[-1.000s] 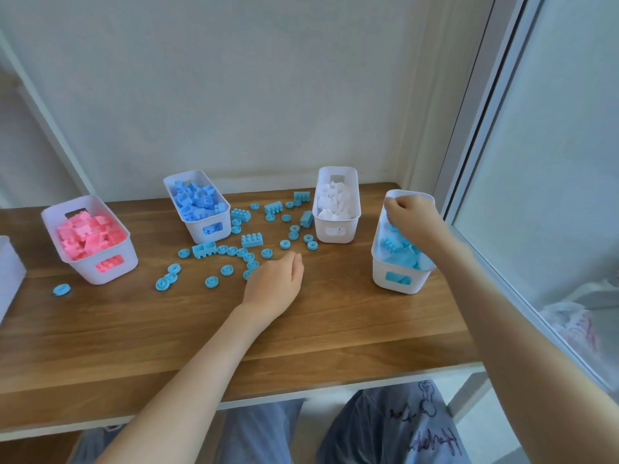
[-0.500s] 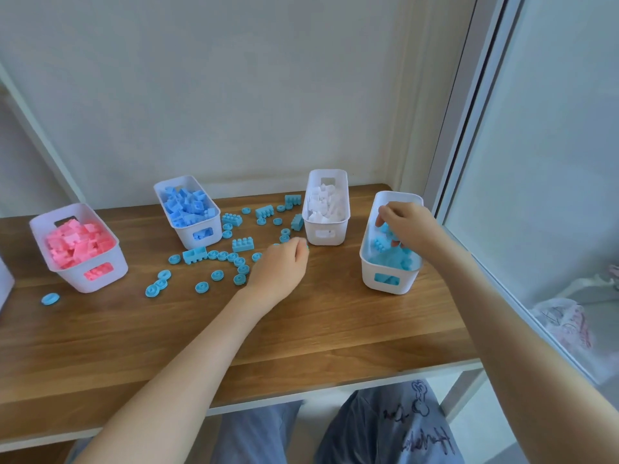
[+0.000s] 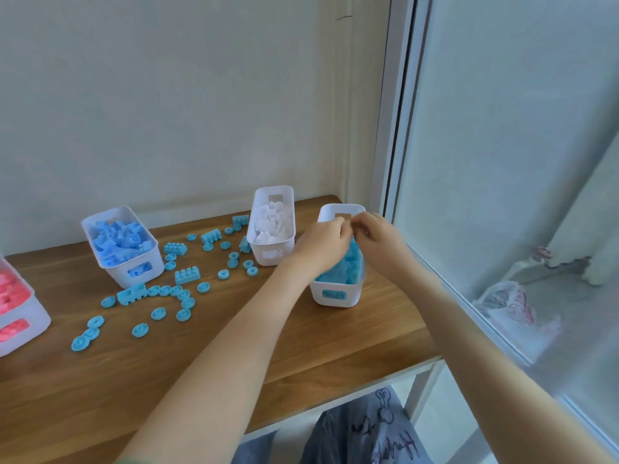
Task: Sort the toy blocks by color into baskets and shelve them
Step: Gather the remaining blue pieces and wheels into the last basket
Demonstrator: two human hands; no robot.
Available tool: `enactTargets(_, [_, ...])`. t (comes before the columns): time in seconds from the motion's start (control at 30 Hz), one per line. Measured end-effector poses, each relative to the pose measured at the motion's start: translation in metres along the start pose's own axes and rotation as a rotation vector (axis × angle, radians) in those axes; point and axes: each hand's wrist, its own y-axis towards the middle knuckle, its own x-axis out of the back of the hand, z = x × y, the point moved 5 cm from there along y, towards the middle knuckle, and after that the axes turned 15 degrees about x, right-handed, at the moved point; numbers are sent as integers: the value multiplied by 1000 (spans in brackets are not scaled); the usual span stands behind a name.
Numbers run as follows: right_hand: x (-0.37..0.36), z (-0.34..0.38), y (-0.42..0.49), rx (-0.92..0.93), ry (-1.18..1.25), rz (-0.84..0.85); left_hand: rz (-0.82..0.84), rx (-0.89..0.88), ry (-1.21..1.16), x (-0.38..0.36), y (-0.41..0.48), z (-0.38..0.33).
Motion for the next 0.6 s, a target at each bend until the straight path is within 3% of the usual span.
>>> enactTargets(0.27, [-9,9,4,-7,94,-48,171,-72,227,-4,-16,-12])
enactTargets(0.43, [-13,11,6,-120,77,-14,231,-73,118,4,-27,-1])
enactTargets(0.6, [-15,44,8,6,25,-110,-20,-198,-52,37,-50,34])
